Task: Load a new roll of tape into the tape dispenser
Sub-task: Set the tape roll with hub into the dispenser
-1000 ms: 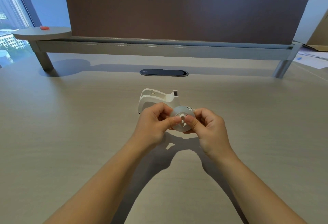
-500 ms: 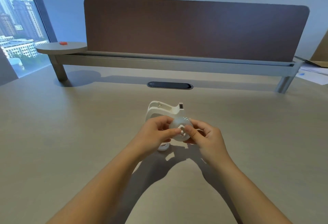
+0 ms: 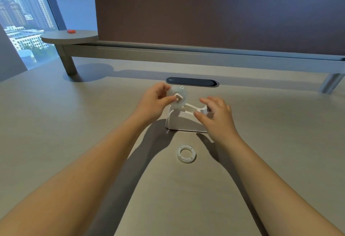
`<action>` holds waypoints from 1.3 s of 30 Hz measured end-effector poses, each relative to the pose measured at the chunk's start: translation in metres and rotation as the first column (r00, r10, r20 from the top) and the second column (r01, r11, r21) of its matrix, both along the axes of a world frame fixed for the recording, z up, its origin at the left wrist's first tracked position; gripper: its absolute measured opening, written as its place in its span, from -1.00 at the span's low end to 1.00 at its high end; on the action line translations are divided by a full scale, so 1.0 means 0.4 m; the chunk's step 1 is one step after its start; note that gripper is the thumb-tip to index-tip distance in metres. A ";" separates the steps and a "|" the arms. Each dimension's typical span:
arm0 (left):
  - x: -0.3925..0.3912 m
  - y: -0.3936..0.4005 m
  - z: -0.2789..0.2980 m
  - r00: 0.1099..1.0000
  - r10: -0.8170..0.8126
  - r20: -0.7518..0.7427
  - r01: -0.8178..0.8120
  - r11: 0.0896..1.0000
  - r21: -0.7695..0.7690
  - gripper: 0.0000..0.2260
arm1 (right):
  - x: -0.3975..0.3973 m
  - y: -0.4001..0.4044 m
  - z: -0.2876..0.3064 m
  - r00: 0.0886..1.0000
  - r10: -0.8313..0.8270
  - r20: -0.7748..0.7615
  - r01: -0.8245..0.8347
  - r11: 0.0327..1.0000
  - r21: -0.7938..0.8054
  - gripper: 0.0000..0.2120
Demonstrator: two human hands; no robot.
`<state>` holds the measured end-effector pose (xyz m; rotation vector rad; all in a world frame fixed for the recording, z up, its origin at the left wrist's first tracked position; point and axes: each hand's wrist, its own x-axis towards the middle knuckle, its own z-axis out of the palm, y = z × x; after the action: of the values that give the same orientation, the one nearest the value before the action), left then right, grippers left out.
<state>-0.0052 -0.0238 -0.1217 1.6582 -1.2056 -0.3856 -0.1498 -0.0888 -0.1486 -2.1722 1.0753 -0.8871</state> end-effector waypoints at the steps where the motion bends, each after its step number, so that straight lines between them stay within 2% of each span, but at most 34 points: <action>1: 0.007 -0.013 -0.003 1.000 -0.003 0.020 0.003 1.000 0.014 -0.82 | 0.008 -0.008 -0.003 0.999 0.001 -0.041 -0.001 1.000 0.003 -0.61; 5: 0.019 -0.042 -0.012 0.996 -0.059 0.061 0.053 0.995 0.085 -0.80 | 0.025 -0.025 -0.021 0.992 0.032 -0.119 -0.031 0.999 0.008 -0.58; 10: 0.015 -0.052 -0.014 0.987 -0.119 0.103 0.104 0.985 0.139 -0.77 | 0.029 -0.031 -0.031 0.996 0.052 -0.079 -0.051 0.999 0.010 -0.61; 17: 0.016 -0.057 -0.004 0.985 -0.153 0.077 0.131 0.962 0.241 -0.80 | 0.030 -0.034 -0.035 0.997 0.060 -0.043 -0.059 0.998 0.014 -0.62; 21: 0.020 -0.055 -0.017 0.985 -0.159 -0.069 0.170 0.964 0.206 -0.82 | 0.029 -0.032 -0.035 0.997 0.066 -0.036 -0.065 0.998 0.021 -0.61; 26: 0.026 -0.064 -0.040 0.967 -0.104 -0.231 0.141 0.979 0.147 -0.89 | 0.030 -0.030 -0.033 0.997 0.064 -0.038 -0.063 0.998 0.029 -0.61; 37: 0.032 -0.068 -0.060 0.941 -0.102 -0.323 0.136 0.987 0.083 -0.96 | 0.032 -0.031 -0.027 0.997 0.075 -0.033 -0.073 0.995 0.061 -0.61; 39: 0.033 -0.065 -0.061 0.920 -0.092 -0.382 0.123 0.991 0.057 -0.87 | 0.028 -0.031 -0.019 0.994 0.105 0.017 -0.107 0.987 0.119 -0.63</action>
<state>0.0079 -0.0499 -0.1460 1.4989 -0.9996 -0.7952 -0.1386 -0.1013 -0.1562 -2.1022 0.9726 -0.7661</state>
